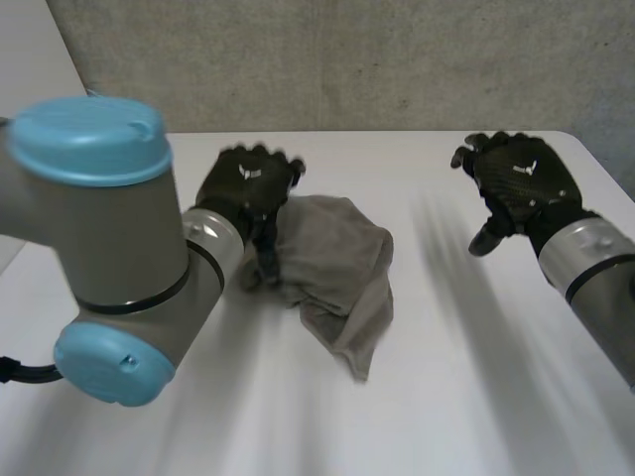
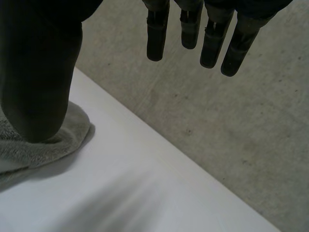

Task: Fold the towel.

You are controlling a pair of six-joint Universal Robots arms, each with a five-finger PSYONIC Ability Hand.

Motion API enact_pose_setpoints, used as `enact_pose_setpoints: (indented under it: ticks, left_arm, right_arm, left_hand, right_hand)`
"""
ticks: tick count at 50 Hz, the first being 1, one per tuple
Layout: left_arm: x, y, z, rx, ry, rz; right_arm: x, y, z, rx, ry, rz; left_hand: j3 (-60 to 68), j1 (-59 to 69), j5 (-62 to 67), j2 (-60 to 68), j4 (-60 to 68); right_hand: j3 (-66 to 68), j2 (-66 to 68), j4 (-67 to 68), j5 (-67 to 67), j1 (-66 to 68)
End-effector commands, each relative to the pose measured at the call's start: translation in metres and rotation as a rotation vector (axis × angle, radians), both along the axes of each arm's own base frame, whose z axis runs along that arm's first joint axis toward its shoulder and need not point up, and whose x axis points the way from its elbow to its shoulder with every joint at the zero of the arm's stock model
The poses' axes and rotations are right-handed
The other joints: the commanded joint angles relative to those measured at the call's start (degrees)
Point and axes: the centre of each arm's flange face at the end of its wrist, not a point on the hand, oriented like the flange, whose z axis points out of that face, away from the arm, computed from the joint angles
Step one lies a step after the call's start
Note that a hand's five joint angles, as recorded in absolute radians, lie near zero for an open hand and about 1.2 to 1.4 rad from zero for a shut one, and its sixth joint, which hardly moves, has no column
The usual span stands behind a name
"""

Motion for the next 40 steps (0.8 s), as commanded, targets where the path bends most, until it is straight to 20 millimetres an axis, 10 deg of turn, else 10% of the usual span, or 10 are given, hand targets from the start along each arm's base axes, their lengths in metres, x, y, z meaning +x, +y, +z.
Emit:
enact_pose_setpoints:
  ticks: [1, 16, 40]
  left_arm:
    - [0.014, -0.010, 0.004, 0.088, 0.039, 0.071]
    - [0.058, -0.016, 0.085, 0.037, 0.412, 0.219]
    - [0.063, -0.016, 0.081, 0.061, 0.385, 0.239]
  right_arm:
    - [0.000, -0.003, 0.023, -0.008, -0.015, -0.009]
    - [-0.012, -0.013, 0.068, -0.021, -0.165, -0.167]
    - [-0.004, -0.005, 0.064, 0.020, -0.161, -0.118]
  left_hand:
    - [-4.03, -4.87, -12.51, -4.58, -4.61]
    - [-3.98, -4.83, -12.46, -4.53, -4.57]
    - [-2.82, -3.66, -11.30, -3.36, -3.40]
  right_hand:
    - [-4.09, -4.30, -4.88, -3.45, -11.82]
    - [-4.09, -4.30, -4.88, -3.45, -11.82]
    - [-4.09, -4.30, -4.88, -3.45, -11.82]
